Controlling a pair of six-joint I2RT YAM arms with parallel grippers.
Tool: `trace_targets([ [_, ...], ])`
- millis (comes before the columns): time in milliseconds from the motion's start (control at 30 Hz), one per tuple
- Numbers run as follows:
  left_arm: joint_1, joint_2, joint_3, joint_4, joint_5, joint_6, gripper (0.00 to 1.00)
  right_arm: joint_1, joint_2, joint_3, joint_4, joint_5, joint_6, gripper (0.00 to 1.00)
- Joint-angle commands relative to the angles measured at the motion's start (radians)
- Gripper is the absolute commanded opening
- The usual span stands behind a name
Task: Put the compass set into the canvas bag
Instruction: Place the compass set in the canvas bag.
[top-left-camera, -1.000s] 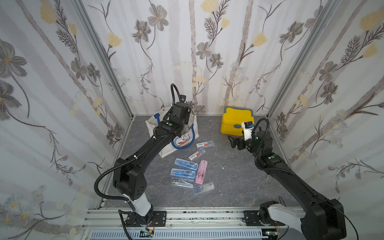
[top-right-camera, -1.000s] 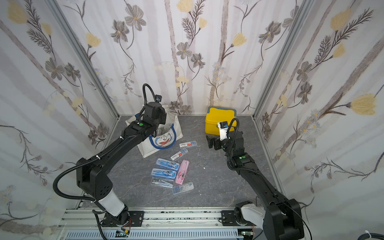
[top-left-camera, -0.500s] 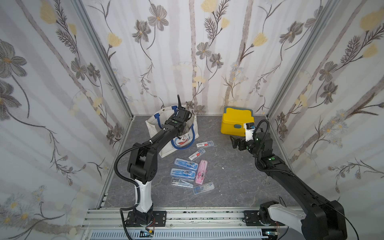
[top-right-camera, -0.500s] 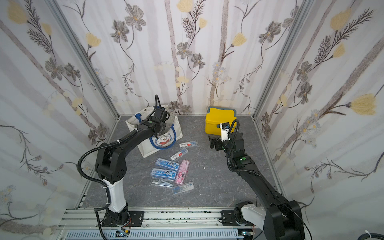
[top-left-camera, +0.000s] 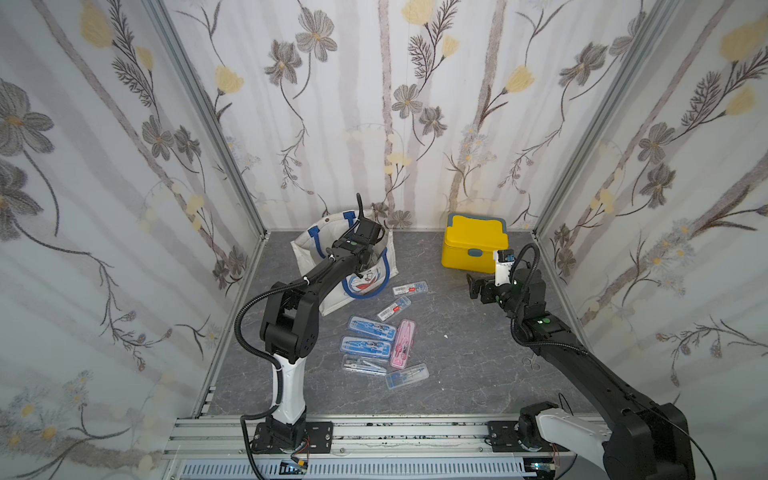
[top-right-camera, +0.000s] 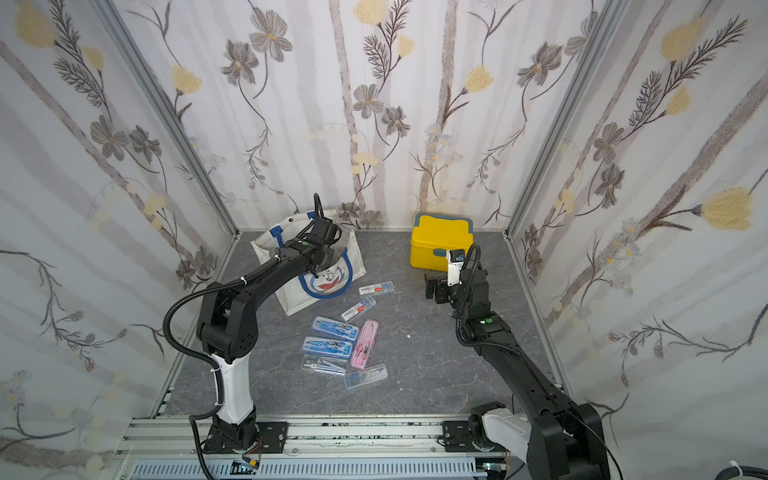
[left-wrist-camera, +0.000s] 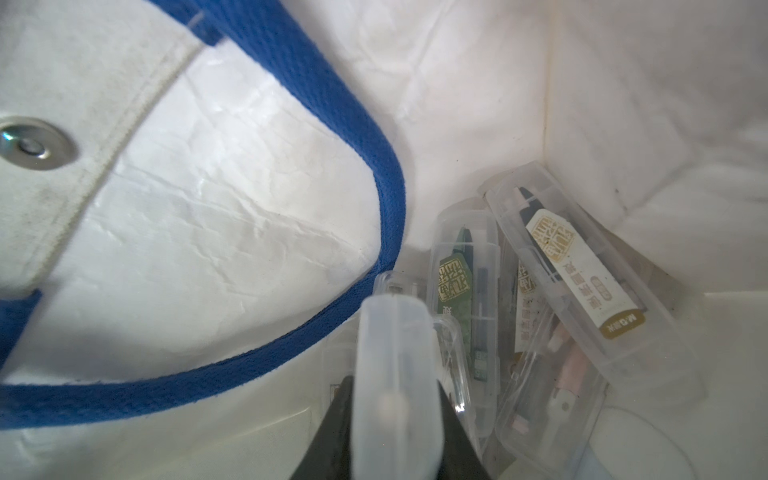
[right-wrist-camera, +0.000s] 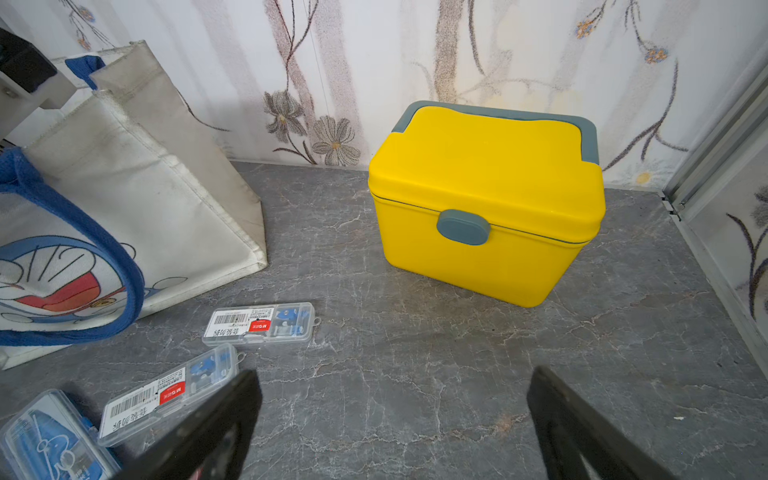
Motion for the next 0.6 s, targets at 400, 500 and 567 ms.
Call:
trace_targets([
  [400,0.001,-0.090,0.015,0.036,0.030,-0.043,0.88,-0.023,0.068,-0.010,0.042,-0.051,0.142,1.00],
  [500,0.000,-0.131,-0.005,0.064,0.054,-0.060,1.00,-0.015,0.067,-0.037,0.072,-0.143,0.101,0.99],
  [567,-0.001,-0.167,-0.029,0.097,0.085,-0.081,1.00,0.000,0.064,-0.043,0.072,-0.159,0.065,0.99],
])
